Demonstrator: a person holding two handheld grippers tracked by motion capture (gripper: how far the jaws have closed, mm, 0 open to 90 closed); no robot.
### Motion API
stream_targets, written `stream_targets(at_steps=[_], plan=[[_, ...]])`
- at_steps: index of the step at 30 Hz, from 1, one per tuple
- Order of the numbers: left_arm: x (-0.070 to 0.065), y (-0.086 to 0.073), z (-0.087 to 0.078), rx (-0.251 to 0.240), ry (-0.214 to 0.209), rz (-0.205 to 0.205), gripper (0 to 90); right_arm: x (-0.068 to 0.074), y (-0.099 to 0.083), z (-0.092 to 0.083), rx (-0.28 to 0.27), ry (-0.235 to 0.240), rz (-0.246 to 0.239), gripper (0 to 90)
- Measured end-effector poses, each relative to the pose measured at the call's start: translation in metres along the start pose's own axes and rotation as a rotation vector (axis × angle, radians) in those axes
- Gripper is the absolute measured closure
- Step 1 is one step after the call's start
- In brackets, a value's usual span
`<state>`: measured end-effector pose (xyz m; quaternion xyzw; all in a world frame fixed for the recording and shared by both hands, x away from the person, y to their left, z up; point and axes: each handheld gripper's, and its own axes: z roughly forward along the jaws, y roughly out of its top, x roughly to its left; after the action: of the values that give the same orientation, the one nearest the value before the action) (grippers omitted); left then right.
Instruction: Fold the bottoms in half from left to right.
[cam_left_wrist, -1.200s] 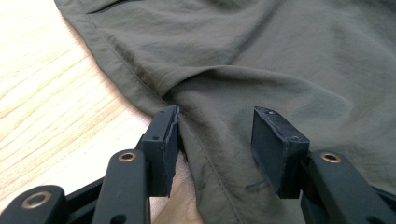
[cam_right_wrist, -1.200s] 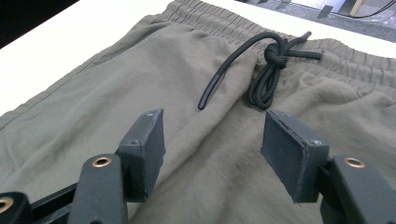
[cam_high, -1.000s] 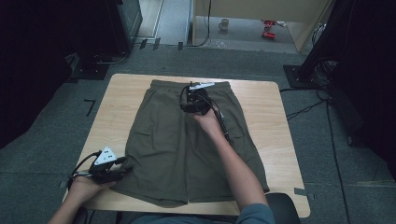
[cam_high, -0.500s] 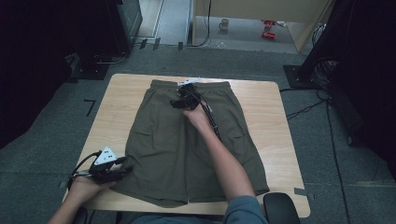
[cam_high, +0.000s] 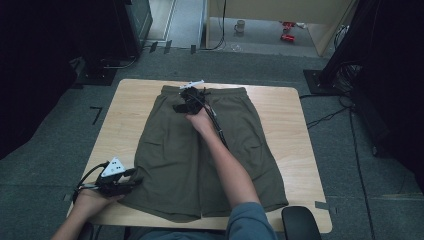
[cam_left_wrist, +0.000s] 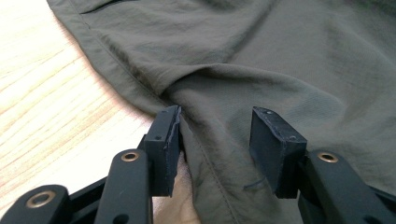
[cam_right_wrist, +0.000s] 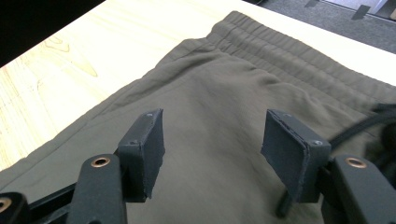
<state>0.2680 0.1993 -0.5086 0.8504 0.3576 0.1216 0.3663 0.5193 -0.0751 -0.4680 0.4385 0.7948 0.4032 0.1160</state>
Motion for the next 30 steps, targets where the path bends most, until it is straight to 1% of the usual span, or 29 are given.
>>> stream_targets(at_steps=[4, 6, 10, 11, 14, 16, 22, 25, 28, 30], plan=[[0.000, 0.001, 0.000, 0.005, -0.007, -0.020, 57.1, 0.005, 0.002, 0.012, 0.017, 0.002, -0.010, 38.1], [0.000, 0.001, 0.000, 0.005, -0.007, -0.019, 57.4, 0.009, 0.003, 0.017, 0.021, 0.001, -0.014, 38.2], [0.000, 0.002, 0.001, 0.005, -0.011, -0.016, 58.2, 0.015, 0.005, 0.026, 0.006, -0.006, -0.035, 38.5], [0.000, 0.002, 0.001, 0.005, -0.011, -0.013, 58.3, 0.016, 0.007, 0.028, 0.012, -0.007, -0.036, 38.6], [-0.001, 0.002, 0.001, 0.007, -0.009, -0.006, 58.4, 0.019, 0.010, 0.033, 0.020, 0.004, -0.043, 38.9], [-0.002, 0.003, 0.001, 0.008, -0.008, -0.006, 58.4, 0.022, 0.010, 0.037, 0.013, 0.003, -0.052, 39.5], [-0.002, 0.003, 0.001, 0.007, -0.011, -0.005, 58.4, 0.027, 0.009, 0.050, 0.010, 0.012, -0.027, 39.4], [-0.001, 0.002, 0.001, 0.007, -0.013, -0.005, 58.4, 0.031, 0.007, 0.058, 0.020, 0.015, -0.039, 43.2], [-0.001, 0.002, 0.001, 0.007, -0.015, -0.004, 58.5, 0.034, 0.007, 0.065, 0.051, 0.011, -0.049, 42.1], [-0.001, 0.003, 0.001, 0.008, -0.013, -0.004, 58.5, 0.035, 0.007, 0.068, 0.047, 0.005, -0.048, 41.0]])
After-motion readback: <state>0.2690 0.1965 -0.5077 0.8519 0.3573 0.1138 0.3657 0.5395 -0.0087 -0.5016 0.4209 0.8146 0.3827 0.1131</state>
